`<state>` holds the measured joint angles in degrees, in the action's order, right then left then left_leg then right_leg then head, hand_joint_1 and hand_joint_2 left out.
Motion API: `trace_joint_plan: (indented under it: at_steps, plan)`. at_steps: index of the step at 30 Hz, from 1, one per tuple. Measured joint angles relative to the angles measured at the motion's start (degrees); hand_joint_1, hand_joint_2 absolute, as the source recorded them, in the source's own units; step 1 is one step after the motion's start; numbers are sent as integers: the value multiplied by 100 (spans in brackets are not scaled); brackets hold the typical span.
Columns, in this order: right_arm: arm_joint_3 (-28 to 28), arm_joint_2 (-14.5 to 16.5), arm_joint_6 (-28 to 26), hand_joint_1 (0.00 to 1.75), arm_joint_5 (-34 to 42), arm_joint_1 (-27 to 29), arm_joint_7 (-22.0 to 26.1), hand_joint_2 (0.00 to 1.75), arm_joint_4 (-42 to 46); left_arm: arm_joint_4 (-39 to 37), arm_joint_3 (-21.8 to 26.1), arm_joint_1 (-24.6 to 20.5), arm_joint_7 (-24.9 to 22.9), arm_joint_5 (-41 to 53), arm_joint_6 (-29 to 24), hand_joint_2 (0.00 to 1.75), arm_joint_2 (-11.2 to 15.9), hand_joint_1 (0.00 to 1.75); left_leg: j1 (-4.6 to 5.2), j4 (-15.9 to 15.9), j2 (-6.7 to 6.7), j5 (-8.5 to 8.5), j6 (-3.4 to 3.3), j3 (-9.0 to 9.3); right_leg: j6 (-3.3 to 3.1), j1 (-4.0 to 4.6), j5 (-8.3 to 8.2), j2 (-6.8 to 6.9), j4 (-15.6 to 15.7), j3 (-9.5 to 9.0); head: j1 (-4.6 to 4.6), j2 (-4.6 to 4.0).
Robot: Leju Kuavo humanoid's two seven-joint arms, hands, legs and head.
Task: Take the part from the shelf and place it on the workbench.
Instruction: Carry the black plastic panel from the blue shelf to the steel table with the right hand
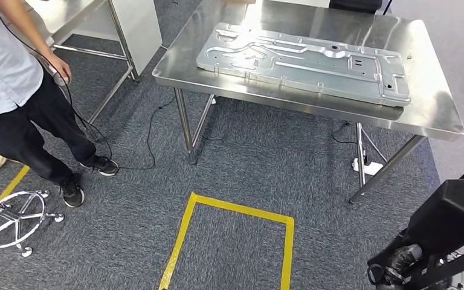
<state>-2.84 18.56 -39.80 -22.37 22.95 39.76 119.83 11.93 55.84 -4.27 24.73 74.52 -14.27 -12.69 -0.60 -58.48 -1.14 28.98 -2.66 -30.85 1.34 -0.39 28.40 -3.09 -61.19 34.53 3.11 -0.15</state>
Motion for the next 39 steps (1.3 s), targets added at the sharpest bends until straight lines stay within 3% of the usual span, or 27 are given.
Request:
trace_joint_plan:
  at_steps: [3,4,5,6,8,10,12,15,17,19,20,21,23,25,30,32,34,35,36,37,39]
  plan:
    - [25,-40,0,175,0,-20,1,175,-17,0,0,19,25,3,47,175,1,0,-3,21,90,-18,-48,-2,71,-19,505,212,-952,441,1,0]
    - [31,-50,0,175,1,-21,0,175,-30,0,0,28,28,3,49,175,3,0,-1,20,122,-15,-49,-3,88,-31,595,231,-1236,577,1,0]
    - [33,-58,0,175,1,-20,-1,175,-40,0,0,33,30,3,50,175,7,0,0,19,147,-9,-47,0,99,-43,576,241,-1337,627,1,0]
    - [33,-64,0,175,1,-20,-1,175,-48,0,0,33,31,3,50,175,9,0,0,18,165,-2,-41,7,103,-54,460,250,-1236,577,1,0]
    - [35,-73,0,175,1,-22,-1,175,-54,0,0,26,32,3,53,175,11,0,-1,18,181,21,-12,37,86,-68,83,286,-521,215,1,0]
    - [39,-82,0,175,0,-27,-1,175,-58,0,0,21,36,4,71,175,11,0,17,13,187,53,44,54,36,-39,-98,322,90,-88,0,0]
    - [45,-90,0,175,-1,-25,-1,175,-66,0,-1,19,42,5,101,175,14,0,28,33,194,75,112,57,-28,0,-69,321,216,-142,-2,0]
    - [61,-93,0,175,-2,-18,0,175,-72,0,-2,10,48,7,131,175,15,0,19,-100,197,191,199,37,-142,-34,-66,300,287,-206,-8,0]
    - [84,-94,0,175,-6,-19,-1,175,-80,0,-2,12,51,8,137,175,16,0,6,-695,175,487,220,-233,-214,-31,-49,304,315,-259,-11,0]
    - [99,-94,0,175,-10,-19,-1,175,-99,0,-2,27,50,8,137,175,17,0,5,-1406,168,746,225,-641,-256,-6,-12,297,307,-291,-13,0]
    - [102,-94,0,175,-10,-17,-1,175,-111,0,-2,39,50,8,137,175,18,0,5,-1565,168,726,222,-766,-264,6,12,284,303,-314,-14,0]
    - [106,-94,0,175,-10,-16,-1,175,-121,0,-2,50,49,8,137,175,20,0,5,-1515,166,593,213,-792,-264,14,42,267,297,-347,-14,0]
    - [120,-94,0,175,-10,-16,-1,175,-134,0,-2,63,49,8,137,175,24,0,12,-895,154,123,162,-589,-249,23,117,237,287,-431,-14,0]
    - [136,-96,0,175,-11,-19,0,175,-139,0,-3,61,48,8,136,175,30,0,39,-286,131,-132,107,-338,-201,37,192,219,275,-479,-12,0]
    - [147,-101,0,175,-12,-14,1,175,-144,0,-2,66,53,11,137,175,36,0,41,6,114,-92,-33,-119,-56,22,245,221,80,-504,-5,0]
    - [148,-105,0,175,-15,-19,3,175,-144,0,-3,60,55,15,138,175,33,0,28,58,119,-52,-81,-1,-4,-2,477,240,-413,-238,-1,0]
    - [148,-109,0,175,-19,-12,2,175,-146,0,-4,55,56,16,139,175,30,0,27,60,121,14,-90,69,45,-27,722,245,-1083,216,-3,0]
    - [148,-110,0,175,-19,-6,1,175,-149,0,-4,60,56,16,139,175,28,0,25,58,122,55,-81,115,66,-41,727,248,-1275,393,-3,0]
    - [148,-111,0,175,-19,1,0,175,-152,0,-4,68,56,17,140,175,28,0,21,58,123,103,-70,175,81,-54,608,253,-1271,478,-3,0]
    - [148,-111,0,175,-19,3,0,175,-155,0,-4,73,56,19,140,175,27,0,15,58,122,156,-57,249,88,-65,383,261,-1066,459,-2,0]
    - [148,-112,0,175,-19,0,1,175,-161,0,-5,80,56,21,142,175,24,0,1,64,122,270,-17,408,83,-71,-108,291,-401,284,2,0]
